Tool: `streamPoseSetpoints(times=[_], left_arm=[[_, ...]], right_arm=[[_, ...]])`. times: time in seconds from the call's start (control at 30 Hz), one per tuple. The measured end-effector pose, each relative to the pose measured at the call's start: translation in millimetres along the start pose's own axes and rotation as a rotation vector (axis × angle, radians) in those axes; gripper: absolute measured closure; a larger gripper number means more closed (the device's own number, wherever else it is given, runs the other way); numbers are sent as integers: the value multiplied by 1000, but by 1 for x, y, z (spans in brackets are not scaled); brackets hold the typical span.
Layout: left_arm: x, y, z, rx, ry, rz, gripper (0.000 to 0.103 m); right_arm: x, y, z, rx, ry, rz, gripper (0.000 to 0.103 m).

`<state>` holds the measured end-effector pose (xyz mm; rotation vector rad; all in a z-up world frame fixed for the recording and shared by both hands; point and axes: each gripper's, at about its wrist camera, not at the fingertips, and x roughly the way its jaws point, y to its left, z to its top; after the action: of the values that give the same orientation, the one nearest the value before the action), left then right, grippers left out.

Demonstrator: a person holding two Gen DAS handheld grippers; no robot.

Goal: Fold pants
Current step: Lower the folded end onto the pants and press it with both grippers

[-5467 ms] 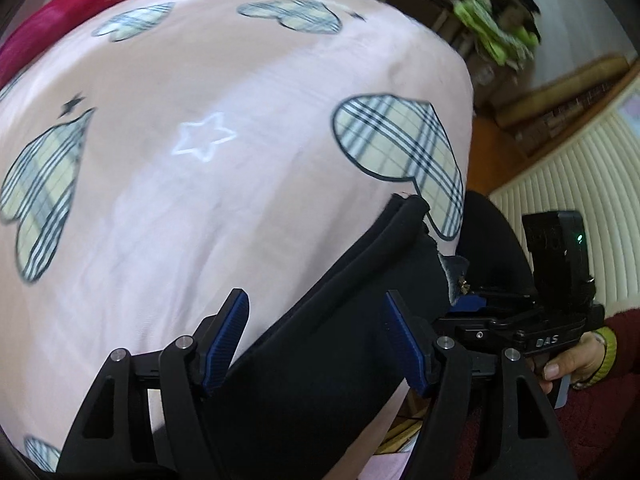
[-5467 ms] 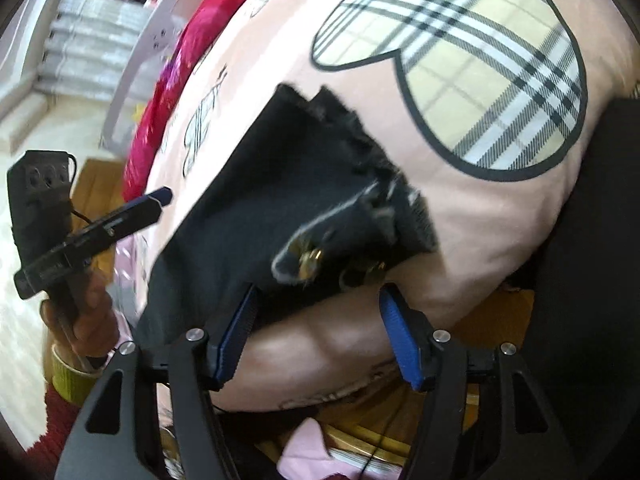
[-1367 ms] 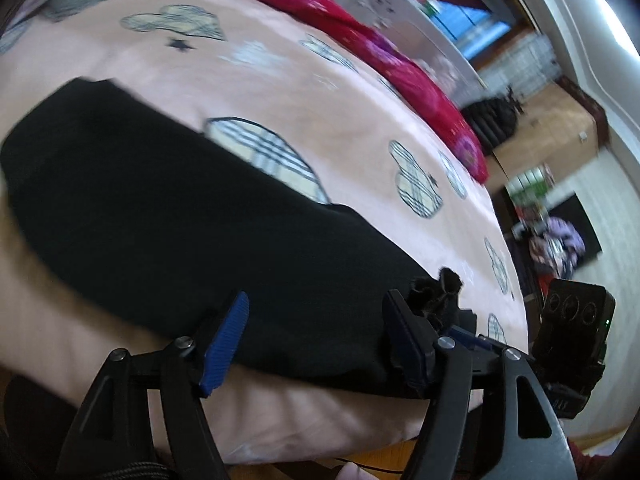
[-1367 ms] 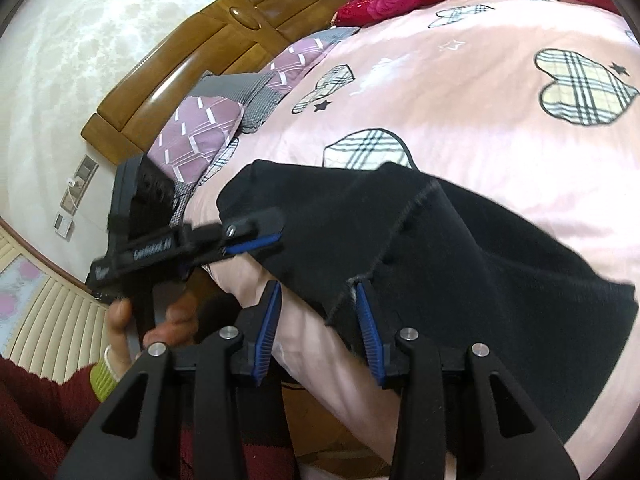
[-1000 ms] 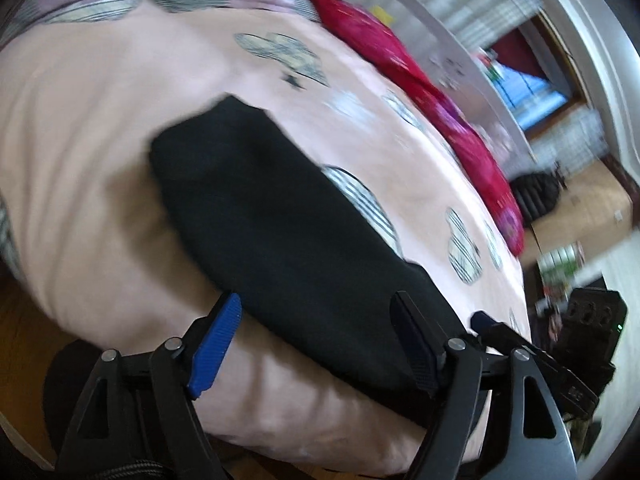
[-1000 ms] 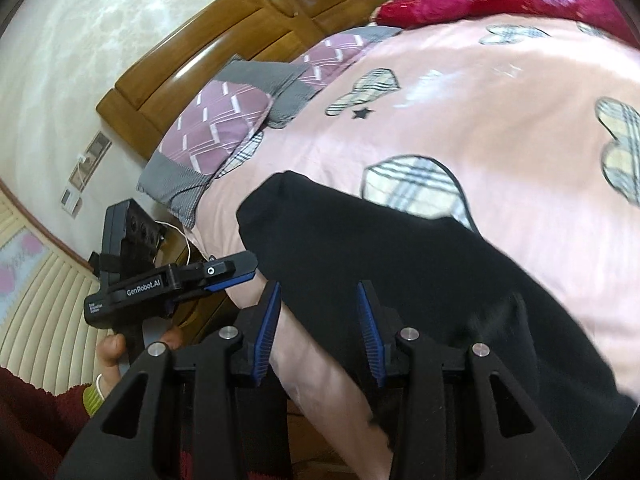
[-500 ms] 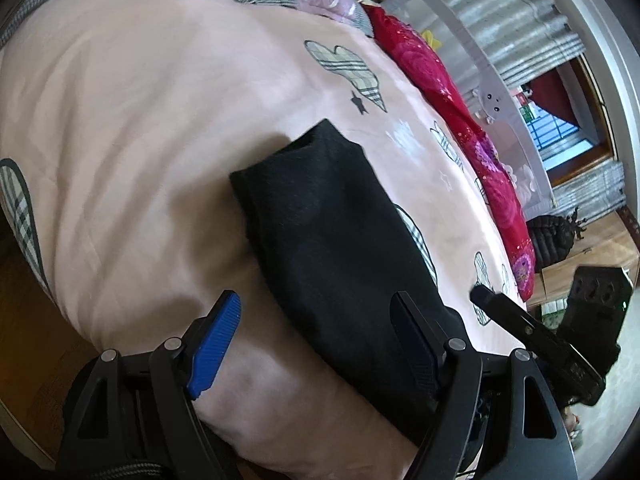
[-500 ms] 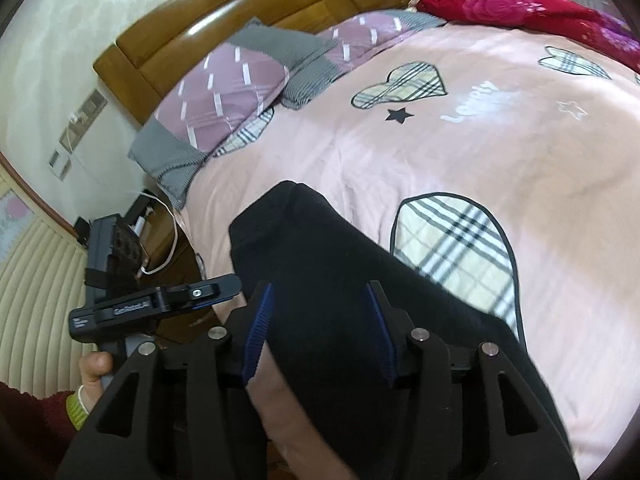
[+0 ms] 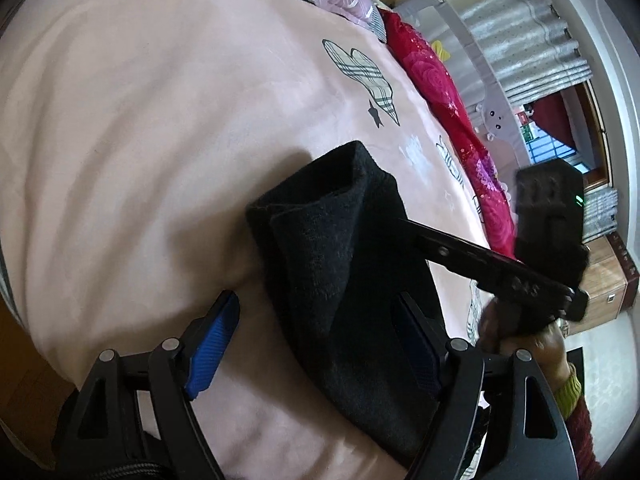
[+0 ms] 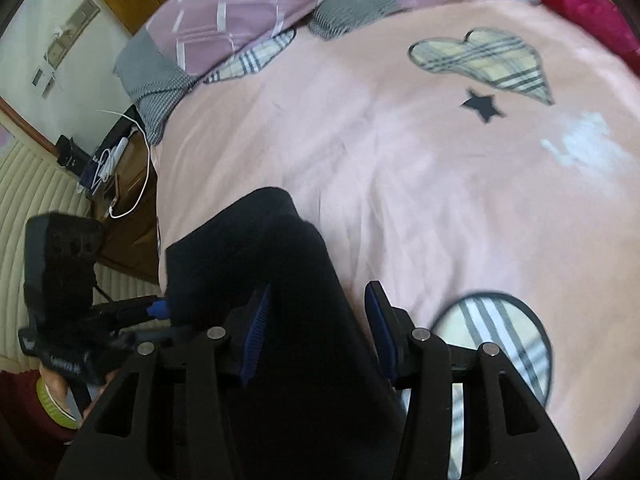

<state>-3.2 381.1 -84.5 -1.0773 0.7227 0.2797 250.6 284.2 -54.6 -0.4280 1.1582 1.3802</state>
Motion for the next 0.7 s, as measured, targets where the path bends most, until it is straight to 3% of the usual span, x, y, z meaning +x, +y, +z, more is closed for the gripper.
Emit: streamPoseSetpoints(times=[0.13, 0.2, 0.3, 0.4, 0.43, 0.47, 0.57, 0.7], left_arm=[[5, -2, 1, 20, -10, 11, 23], [6, -5, 0, 37, -17, 25, 25], [11, -10, 1, 73, -25, 56, 28], [15, -13, 3, 111, -37, 97, 54], [16, -13, 5, 113, -33, 92, 71], [19, -11, 7, 102, -17, 61, 76], [16, -13, 10, 87, -17, 28, 82], [0, -37, 5, 147, -51, 3, 86]], right_arm=[[16, -8, 8, 24, 48, 83, 55], [20, -12, 9, 33, 51, 103, 69], [17, -15, 6, 50, 38, 140, 78], [8, -16, 3, 67, 7, 168, 80], [4, -16, 2, 75, -4, 174, 80], [1, -16, 1, 76, -11, 175, 81], [-5, -11, -2, 73, -24, 174, 81], [-22, -6, -6, 77, -66, 184, 82]])
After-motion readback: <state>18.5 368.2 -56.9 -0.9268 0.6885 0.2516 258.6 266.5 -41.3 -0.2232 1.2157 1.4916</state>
